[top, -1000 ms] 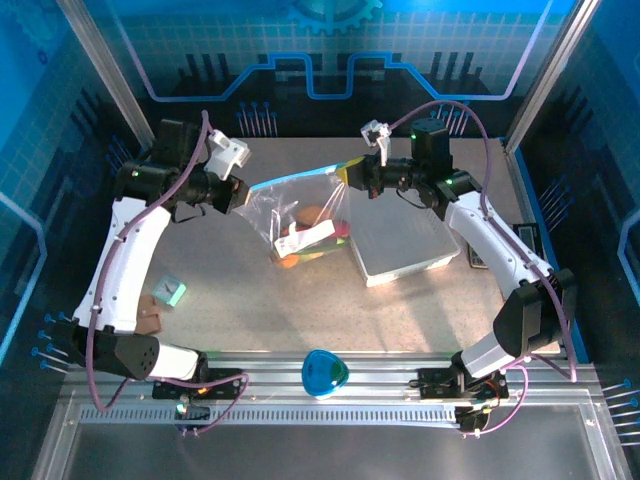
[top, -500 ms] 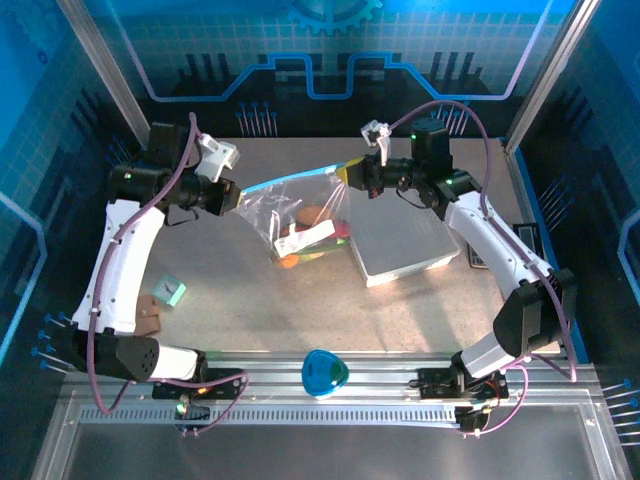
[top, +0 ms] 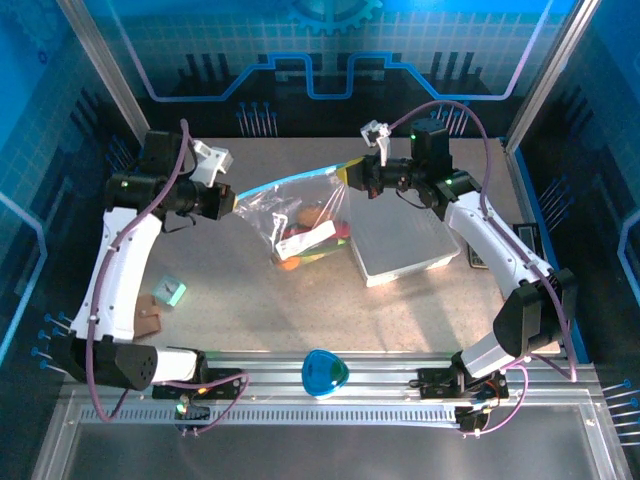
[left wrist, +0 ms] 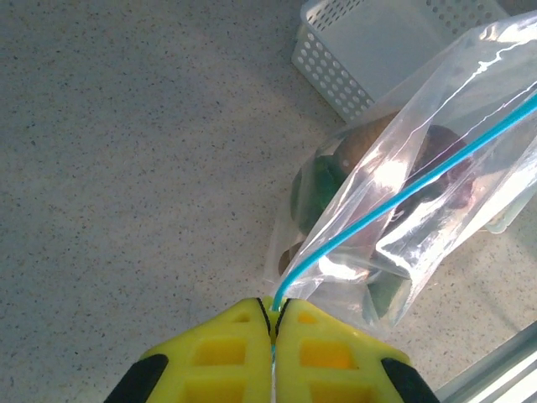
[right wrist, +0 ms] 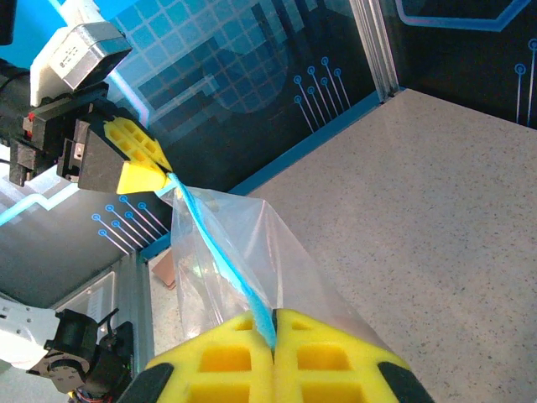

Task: Place the food in the zip-top bag and seal the zipper

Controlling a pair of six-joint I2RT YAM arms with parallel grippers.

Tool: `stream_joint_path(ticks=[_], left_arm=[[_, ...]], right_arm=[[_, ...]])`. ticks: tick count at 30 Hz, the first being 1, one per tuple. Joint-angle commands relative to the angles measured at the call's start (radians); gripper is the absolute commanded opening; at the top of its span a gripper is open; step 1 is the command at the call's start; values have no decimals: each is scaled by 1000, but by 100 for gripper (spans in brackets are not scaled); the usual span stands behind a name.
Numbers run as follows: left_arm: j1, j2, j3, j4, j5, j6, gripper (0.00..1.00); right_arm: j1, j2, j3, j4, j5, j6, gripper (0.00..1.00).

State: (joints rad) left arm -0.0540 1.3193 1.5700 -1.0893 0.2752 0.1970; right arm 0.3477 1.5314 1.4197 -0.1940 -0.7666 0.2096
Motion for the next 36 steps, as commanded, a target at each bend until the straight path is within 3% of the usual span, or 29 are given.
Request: stream_joint_path(ticks=[1, 13, 22, 25, 33, 36], left_arm=[[22, -69, -48, 84, -67, -63, 0], [22, -192, -47, 89, -185, -162, 0], [22, -226, -7, 17, -173, -194, 0], [22, -194, -38, 62, -190, -179, 0], [22, -86, -70, 198, -152, -174, 0], [23, -112, -127, 248, -169, -174, 15]], right_arm=[[6, -15, 22, 1, 12, -6, 0], [145, -35, 107, -289, 98, -88, 0], [203, -86, 135, -408, 172, -49, 0], [193, -38, 162, -422, 214, -63, 0], [152, 179, 278, -403, 148, -38, 0], [151, 189, 294, -395, 151, -38, 0]])
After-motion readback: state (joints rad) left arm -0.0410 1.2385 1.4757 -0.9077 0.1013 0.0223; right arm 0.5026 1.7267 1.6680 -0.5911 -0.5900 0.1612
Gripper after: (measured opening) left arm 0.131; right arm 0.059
